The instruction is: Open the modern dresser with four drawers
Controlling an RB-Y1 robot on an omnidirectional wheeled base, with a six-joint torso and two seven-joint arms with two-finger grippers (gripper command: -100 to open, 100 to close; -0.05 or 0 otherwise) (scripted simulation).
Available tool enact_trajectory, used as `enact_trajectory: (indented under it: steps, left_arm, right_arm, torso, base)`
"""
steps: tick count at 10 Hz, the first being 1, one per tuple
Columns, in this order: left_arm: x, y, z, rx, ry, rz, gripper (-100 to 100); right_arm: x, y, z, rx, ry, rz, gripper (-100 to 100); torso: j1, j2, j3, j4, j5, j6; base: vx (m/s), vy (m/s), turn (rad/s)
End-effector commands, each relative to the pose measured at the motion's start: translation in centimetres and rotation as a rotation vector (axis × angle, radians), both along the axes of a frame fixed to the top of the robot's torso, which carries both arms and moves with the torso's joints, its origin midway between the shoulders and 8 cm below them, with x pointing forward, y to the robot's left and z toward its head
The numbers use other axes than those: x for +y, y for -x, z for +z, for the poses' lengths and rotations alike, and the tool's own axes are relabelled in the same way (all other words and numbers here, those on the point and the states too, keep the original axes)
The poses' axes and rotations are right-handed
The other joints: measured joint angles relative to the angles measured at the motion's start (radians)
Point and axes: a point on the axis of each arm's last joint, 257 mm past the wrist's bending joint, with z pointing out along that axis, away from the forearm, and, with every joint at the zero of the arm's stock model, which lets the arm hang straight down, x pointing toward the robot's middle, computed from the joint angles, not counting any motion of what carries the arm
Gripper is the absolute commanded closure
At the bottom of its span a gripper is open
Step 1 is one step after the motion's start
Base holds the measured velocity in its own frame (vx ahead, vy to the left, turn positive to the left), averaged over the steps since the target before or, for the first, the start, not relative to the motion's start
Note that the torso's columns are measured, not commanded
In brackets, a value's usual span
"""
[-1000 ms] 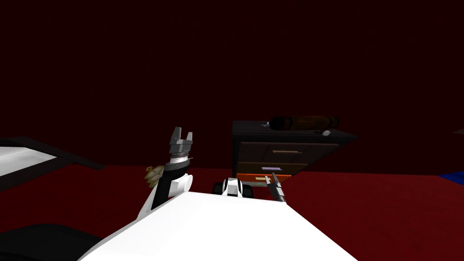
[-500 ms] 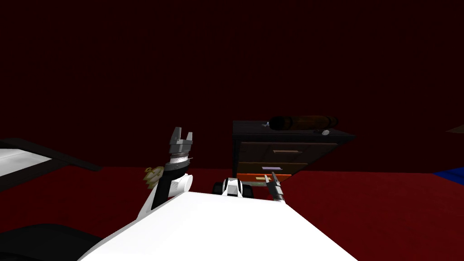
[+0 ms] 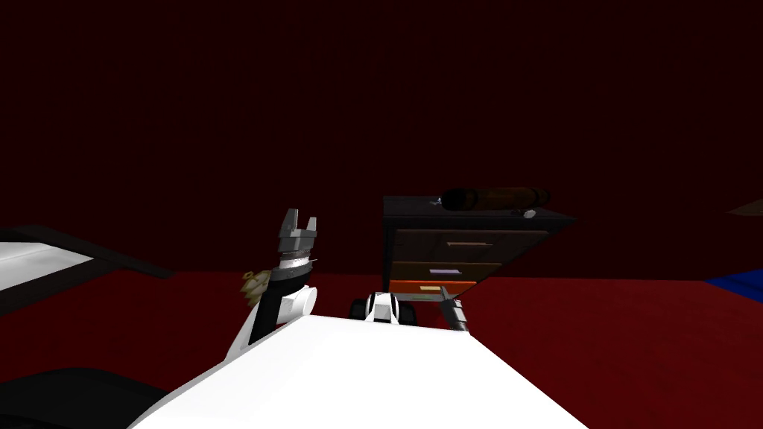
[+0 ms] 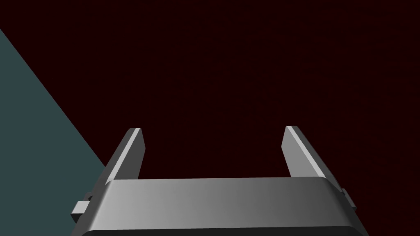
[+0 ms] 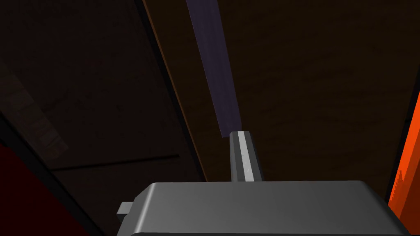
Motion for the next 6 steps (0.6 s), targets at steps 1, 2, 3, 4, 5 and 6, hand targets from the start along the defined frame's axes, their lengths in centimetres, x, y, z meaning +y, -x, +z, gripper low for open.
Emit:
enact_trajectory:
  steps: [1,2,3,4,5,6]
  left_arm:
    - [0.0,0.0,0.0,0.0,0.0,0.0,0]
    - [0.0,0.0,0.0,0.0,0.0,0.0,0]
    - [0.0,0.0,0.0,0.0,0.0,0.0,0]
    - [0.0,0.0,0.0,0.0,0.0,0.0,0]
    - [0.0,0.0,0.0,0.0,0.0,0.0,0]
    - [0.0,0.0,0.0,0.0,0.0,0.0,0]
  right_arm:
    - [-0.8,0.3,0.5,0.0,0.0,0.003,100]
    - [-0.7,0.3,0.3,0.0,0.001,0.002,100]
    - [-2.2,0.4,0.6,0.008,0.041,0.02,-100]
    - [-2.7,0.3,0.8,0.01,0.058,0.027,-100]
    - [-3.2,0.3,0.9,0.013,0.073,0.033,-100]
    - [-3.7,0.3,1.1,0.015,0.085,0.038,-100]
  torso:
    - [-0.001,-0.002,-0.001,0.0,0.0,0.0]
    - [-0.002,-0.006,-0.003,-0.001,-0.001,0.0]
    - [-0.002,-0.013,-0.008,-0.003,-0.001,0.0]
    - [-0.002,-0.016,-0.01,-0.004,0.0,0.0]
    - [-0.001,-0.014,-0.009,-0.004,0.0,0.0]
    - [-0.001,-0.011,-0.007,-0.003,0.0,0.0]
  base:
    - [-0.194,0.008,-0.027]
    - [-0.086,0.0,-0.008]
    - [-0.016,0.005,0.004]
    - [0.01,0.002,0.004]
    - [0.03,0.002,0.004]
    - [0.03,0.003,0.006]
